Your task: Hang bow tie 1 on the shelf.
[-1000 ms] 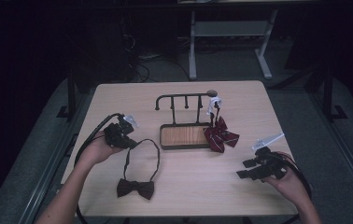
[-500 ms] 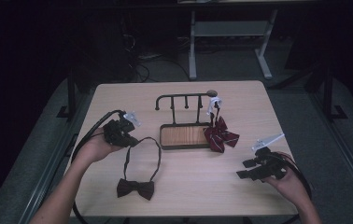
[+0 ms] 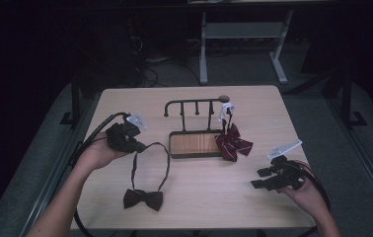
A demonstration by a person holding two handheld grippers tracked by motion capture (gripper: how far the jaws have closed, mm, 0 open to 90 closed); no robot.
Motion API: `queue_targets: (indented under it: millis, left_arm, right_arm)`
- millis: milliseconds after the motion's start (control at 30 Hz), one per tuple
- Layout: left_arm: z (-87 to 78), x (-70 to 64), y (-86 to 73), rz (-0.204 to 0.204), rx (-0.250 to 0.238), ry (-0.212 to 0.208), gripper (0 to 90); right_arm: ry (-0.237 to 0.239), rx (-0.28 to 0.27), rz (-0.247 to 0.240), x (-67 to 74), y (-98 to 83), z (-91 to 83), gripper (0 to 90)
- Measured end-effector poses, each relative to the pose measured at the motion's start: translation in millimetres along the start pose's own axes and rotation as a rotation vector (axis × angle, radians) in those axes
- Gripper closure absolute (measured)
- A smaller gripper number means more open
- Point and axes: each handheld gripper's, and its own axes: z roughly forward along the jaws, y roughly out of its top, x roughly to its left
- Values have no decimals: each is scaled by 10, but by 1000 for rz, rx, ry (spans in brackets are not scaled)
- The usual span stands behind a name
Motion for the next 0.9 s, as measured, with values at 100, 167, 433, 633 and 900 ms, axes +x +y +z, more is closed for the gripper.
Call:
queue_targets:
  millis: [100,167,433,633,900]
  left_arm:
    - [-33,1,3,-2,-12,-6,896]
    - [-50,2,7,0,-11,-5,896]
    - [-120,-31,15,11,-32,-13,896]
    - [-170,-66,32,26,-37,-17,896]
    - [-197,-88,65,39,-25,-13,896]
  right_arm:
    - [-1,-2,0,-5,-3,1,411]
    - [-1,-2,1,-7,-5,1,411]
    - [7,-9,0,-11,-11,-7,411]
    - [3,-3,-4,-8,-10,11,411]
    - [6,-7,2,-31,-43,-4,411]
